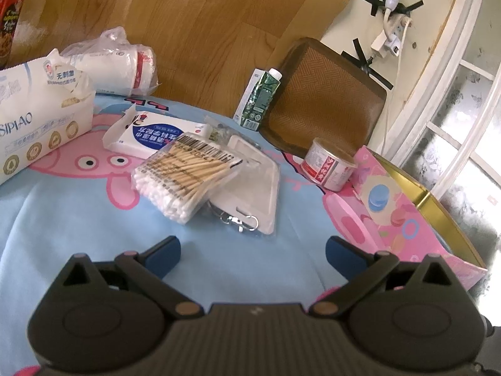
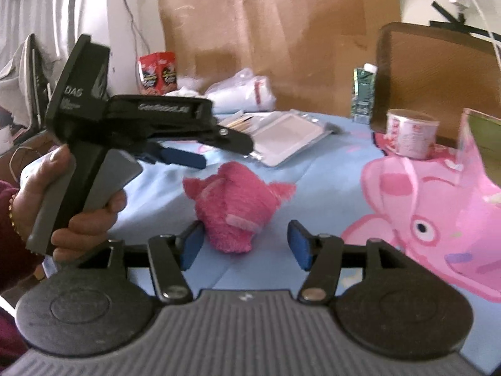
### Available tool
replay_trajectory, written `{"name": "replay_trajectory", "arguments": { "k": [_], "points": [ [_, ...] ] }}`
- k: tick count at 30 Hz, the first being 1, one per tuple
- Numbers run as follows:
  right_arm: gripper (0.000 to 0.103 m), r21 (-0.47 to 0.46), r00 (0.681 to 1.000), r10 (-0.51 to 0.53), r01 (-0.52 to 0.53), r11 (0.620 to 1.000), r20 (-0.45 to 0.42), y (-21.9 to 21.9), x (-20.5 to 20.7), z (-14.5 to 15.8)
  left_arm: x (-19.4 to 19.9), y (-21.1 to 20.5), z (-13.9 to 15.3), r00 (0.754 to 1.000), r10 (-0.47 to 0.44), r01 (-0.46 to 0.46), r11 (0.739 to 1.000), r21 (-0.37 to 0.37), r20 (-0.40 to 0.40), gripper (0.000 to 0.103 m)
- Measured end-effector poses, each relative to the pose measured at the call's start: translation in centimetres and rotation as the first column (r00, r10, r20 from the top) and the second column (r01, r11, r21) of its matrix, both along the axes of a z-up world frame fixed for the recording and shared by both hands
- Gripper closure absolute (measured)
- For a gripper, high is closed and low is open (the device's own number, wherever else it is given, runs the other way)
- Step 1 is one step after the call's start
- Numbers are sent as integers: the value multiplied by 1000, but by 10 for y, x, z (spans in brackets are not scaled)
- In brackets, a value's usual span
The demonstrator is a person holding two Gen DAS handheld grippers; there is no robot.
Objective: Organize soft objects
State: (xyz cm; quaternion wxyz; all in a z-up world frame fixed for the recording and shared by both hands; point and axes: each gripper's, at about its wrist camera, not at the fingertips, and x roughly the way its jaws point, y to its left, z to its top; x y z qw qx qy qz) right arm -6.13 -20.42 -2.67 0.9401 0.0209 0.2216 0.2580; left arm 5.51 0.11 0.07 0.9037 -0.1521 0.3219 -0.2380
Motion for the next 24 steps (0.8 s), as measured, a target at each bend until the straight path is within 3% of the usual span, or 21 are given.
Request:
{"name": "replay_trajectory", "arguments": {
  "k": [12,18,20,22,24],
  "points": [
    [38,-32,1000,-14,15,999,21,-5,4,-4,-19,-1,6,995,-92,88,991,-98,-36,1],
    [38,-48,1000,-29,29,998,6,3,8,-4,-18,-28,10,982,-179,173,980,-97,-60,1],
    [39,-57,1000,-20,20,998,-3,7,12,-4,-17,-40,5,978,-196,190,979,-78,-76,7],
    [57,-69,1000,-1,0,998,-16,12,16,-4,-19,-51,1,974,-217,214,976,-49,-72,14],
    [62,-88,1000,-3,2,996,-1,18,14,-4,-21,-59,3,970,-231,230,973,-25,-70,20]
  ]
}}
